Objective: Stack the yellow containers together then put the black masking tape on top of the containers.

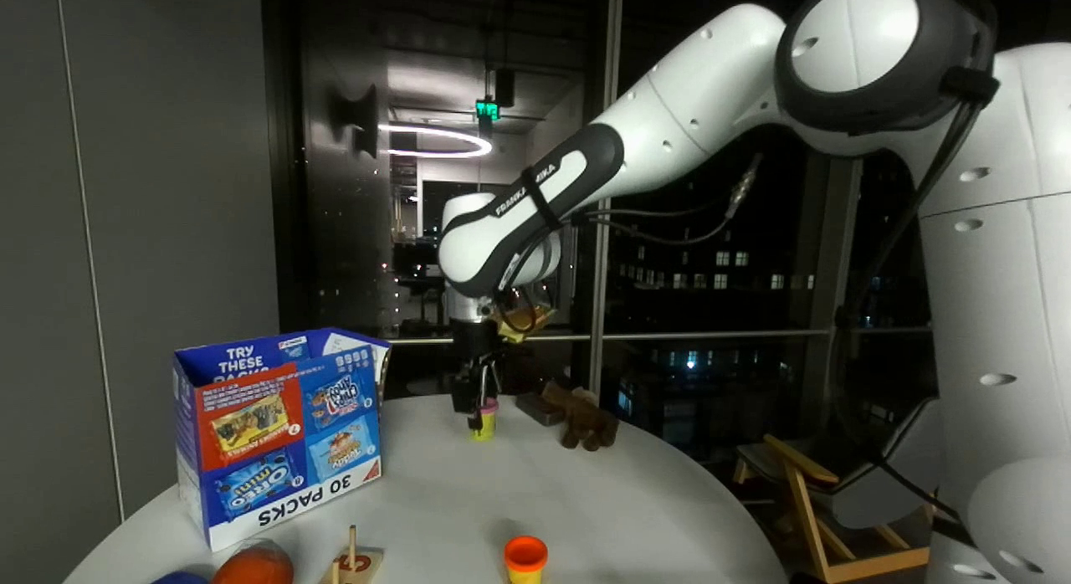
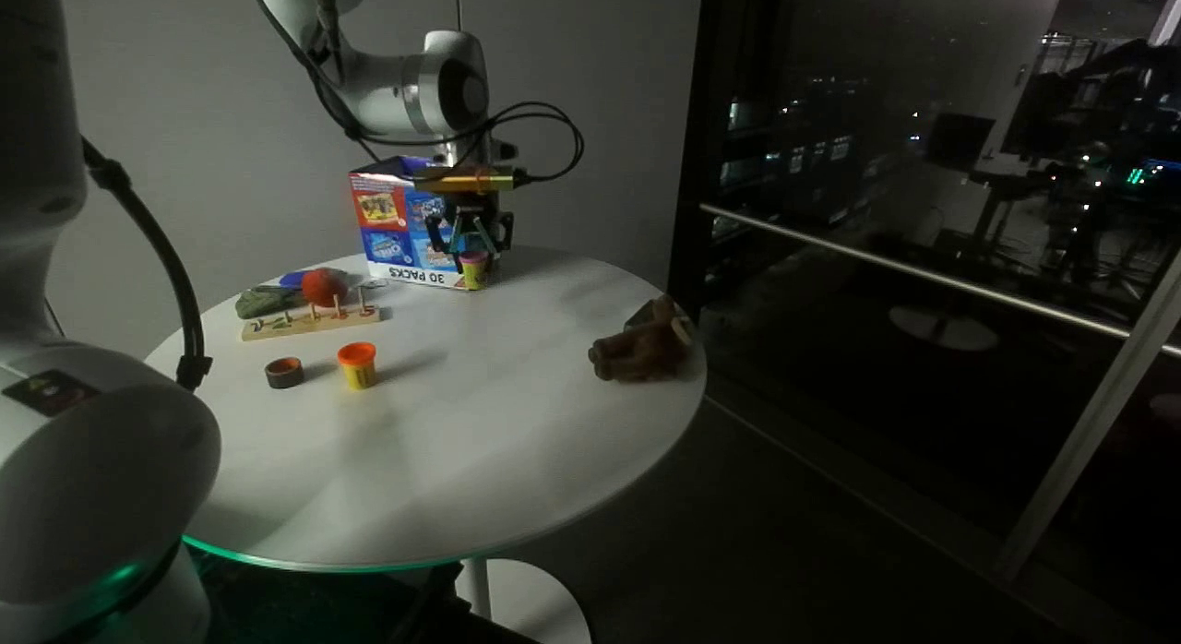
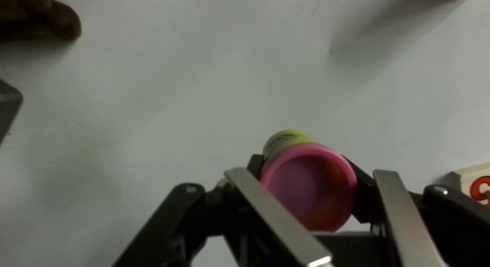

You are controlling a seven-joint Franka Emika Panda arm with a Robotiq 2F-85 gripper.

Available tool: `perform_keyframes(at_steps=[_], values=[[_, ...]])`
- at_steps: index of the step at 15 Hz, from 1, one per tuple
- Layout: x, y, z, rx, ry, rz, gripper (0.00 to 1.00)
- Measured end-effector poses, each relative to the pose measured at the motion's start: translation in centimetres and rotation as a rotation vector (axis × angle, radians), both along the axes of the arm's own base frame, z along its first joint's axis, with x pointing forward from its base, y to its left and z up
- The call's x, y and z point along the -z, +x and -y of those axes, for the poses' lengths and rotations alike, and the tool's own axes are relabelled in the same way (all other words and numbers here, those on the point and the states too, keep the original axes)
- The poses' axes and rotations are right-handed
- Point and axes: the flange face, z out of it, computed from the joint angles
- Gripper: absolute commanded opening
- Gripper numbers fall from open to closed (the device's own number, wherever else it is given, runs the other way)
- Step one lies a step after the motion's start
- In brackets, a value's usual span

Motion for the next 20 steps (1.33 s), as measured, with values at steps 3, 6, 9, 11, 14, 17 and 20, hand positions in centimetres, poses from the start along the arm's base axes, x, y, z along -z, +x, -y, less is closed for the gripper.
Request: perform_keyframes(at_steps=[3, 6, 9, 11, 14, 17, 20], values=[[-4.6, -2.2, 2.2, 0.016, 0.021, 0.008, 0.24], [-4.5, -4.1, 3.2, 0.030, 0.017, 0.012, 0.24], [-1.8, -5.9, 3.3, 0.026, 0.011, -0.027, 0.24], [0.1, -6.8, 3.3, 0.015, 0.006, -0.027, 0.24], [2.8, -8.3, 3.0, -0.050, -0.045, -0.020, 0.24], [5.0, -10.3, 2.8, -0.123, -0.091, -0.041, 0.24], [6.1, -12.7, 2.6, -0.213, -0.093, -0.066, 0.24]])
